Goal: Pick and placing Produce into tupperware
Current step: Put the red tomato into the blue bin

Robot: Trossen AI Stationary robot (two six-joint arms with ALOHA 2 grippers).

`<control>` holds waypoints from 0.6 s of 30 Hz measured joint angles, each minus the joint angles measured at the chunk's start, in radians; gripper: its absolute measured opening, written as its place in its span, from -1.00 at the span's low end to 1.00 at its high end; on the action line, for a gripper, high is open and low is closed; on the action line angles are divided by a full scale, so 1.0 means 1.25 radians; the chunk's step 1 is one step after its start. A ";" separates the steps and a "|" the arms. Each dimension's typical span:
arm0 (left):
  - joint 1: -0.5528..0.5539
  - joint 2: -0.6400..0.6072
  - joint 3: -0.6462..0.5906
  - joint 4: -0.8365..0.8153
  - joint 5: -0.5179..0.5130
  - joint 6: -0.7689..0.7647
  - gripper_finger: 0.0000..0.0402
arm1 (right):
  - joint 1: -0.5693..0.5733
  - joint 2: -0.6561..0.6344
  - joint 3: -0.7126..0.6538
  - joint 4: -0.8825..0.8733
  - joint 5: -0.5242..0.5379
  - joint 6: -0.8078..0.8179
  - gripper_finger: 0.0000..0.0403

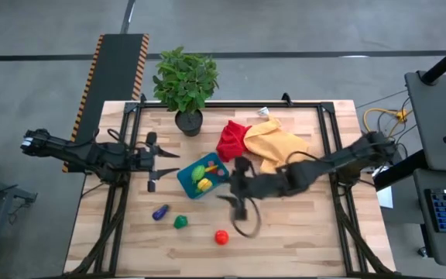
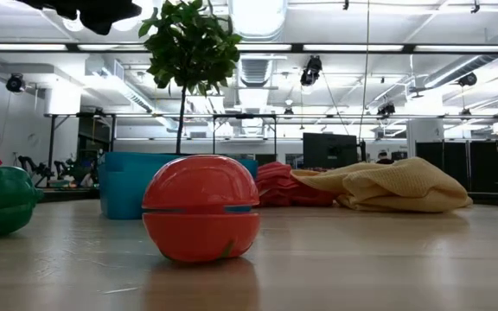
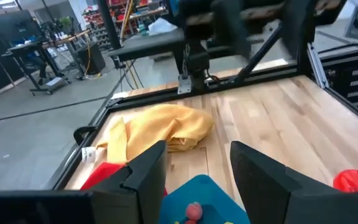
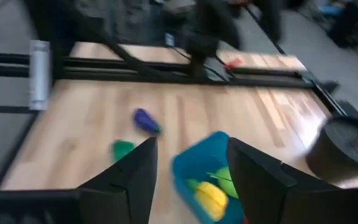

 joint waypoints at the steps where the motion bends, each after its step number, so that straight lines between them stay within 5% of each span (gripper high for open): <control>1: 0.000 -0.003 0.001 0.001 0.000 0.000 -0.18 | 0.018 -0.012 -0.006 0.001 0.000 -0.003 -0.10; 13: 0.000 -0.030 0.014 0.004 0.000 -0.001 -0.18 | 0.171 -0.055 -0.103 0.001 -0.004 0.116 -0.08; 18: 0.000 -0.028 0.014 0.027 0.000 0.000 -0.18 | 0.201 -0.004 -0.103 0.038 0.085 0.068 0.07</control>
